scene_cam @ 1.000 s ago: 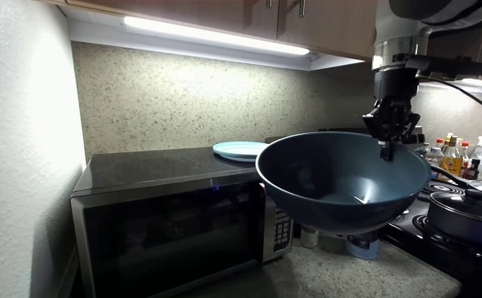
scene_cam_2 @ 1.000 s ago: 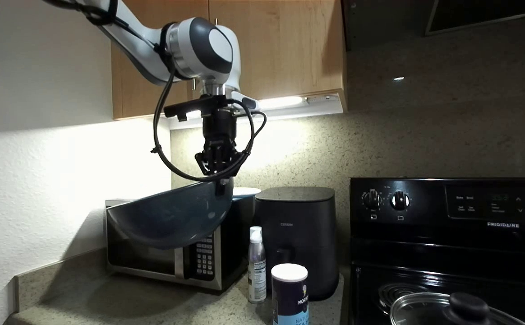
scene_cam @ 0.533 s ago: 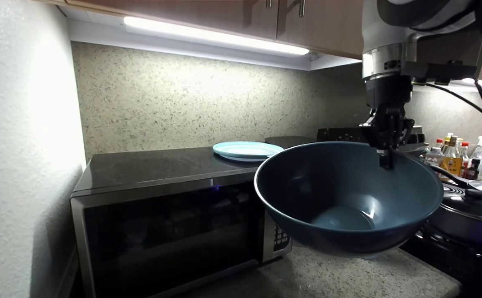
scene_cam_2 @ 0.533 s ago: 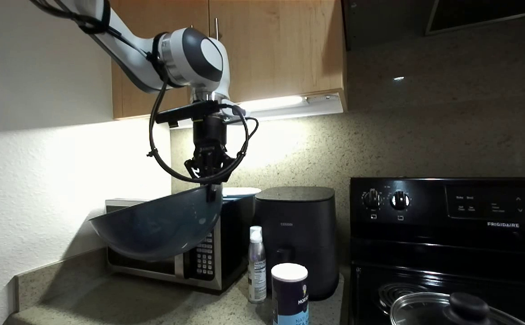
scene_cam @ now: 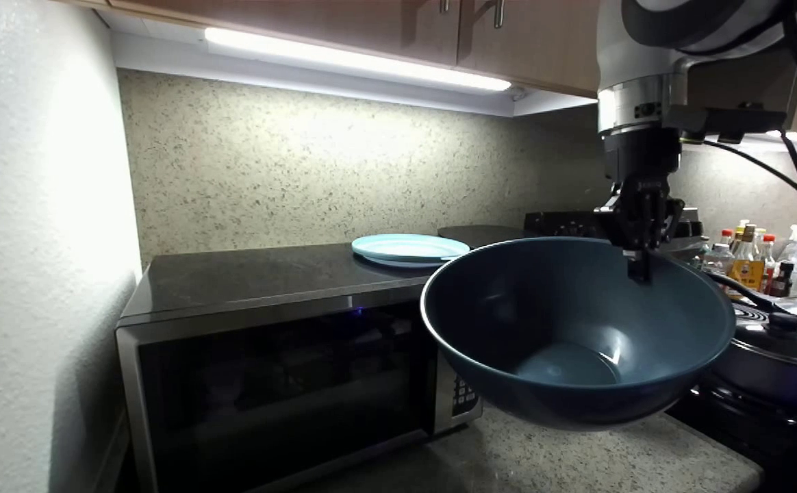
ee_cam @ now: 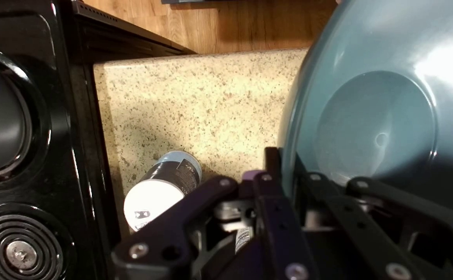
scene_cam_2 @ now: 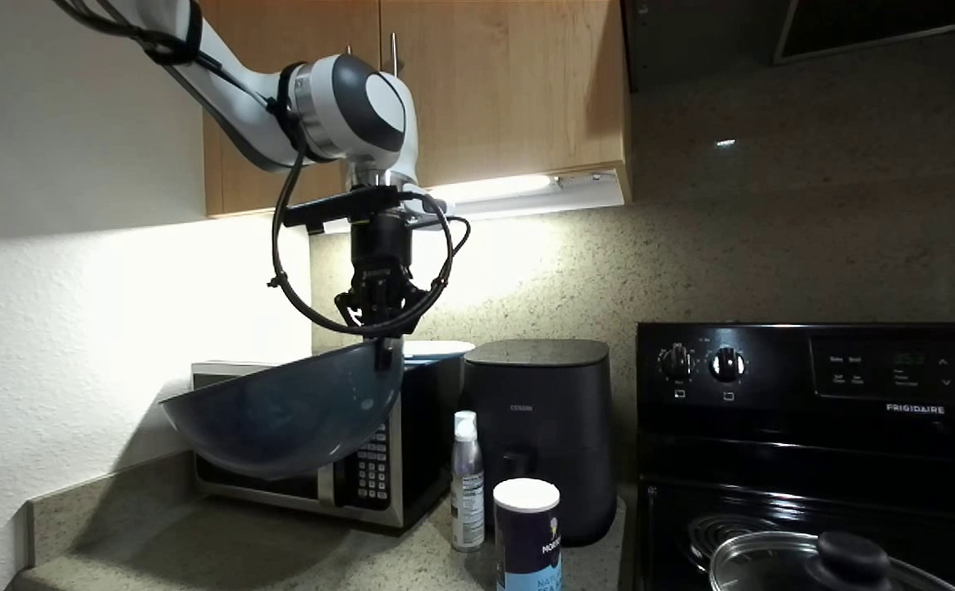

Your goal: Put the bowl on top of the air fryer then place it back down on the counter.

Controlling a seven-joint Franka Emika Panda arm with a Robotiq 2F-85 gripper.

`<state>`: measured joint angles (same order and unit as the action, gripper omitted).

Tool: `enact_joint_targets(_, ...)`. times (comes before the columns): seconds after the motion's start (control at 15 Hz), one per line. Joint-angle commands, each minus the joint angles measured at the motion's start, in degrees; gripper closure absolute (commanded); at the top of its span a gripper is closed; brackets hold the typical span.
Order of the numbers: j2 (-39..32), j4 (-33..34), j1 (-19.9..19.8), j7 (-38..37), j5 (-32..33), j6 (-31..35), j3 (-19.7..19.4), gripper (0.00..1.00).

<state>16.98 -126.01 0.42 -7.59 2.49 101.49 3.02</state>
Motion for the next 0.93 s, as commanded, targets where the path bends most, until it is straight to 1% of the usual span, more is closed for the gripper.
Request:
enact_joint_targets(0.0,1.6,-4.1,1.9,3.0,0.4,0.9,1.2,0.94)
enact_joint_targets(0.2,2.1,-8.1,4.2,3.0,0.9,1.5,3.3,0.94)
enact_joint_targets(0.4,2.0,-10.5,6.5,3.1,1.2,1.2,5.2,0.94)
enact_joint_targets(0.6,1.4,-11.0,7.7,3.5,0.9,0.8,6.0,0.94)
enact_joint_targets(0.67,0.0,-10.1,7.5,1.3,0.2,0.3,6.1,0.94)
enact_joint_targets(0.87,-0.3,-10.2,7.6,1.2,0.2,0.3,6.2,0.93)
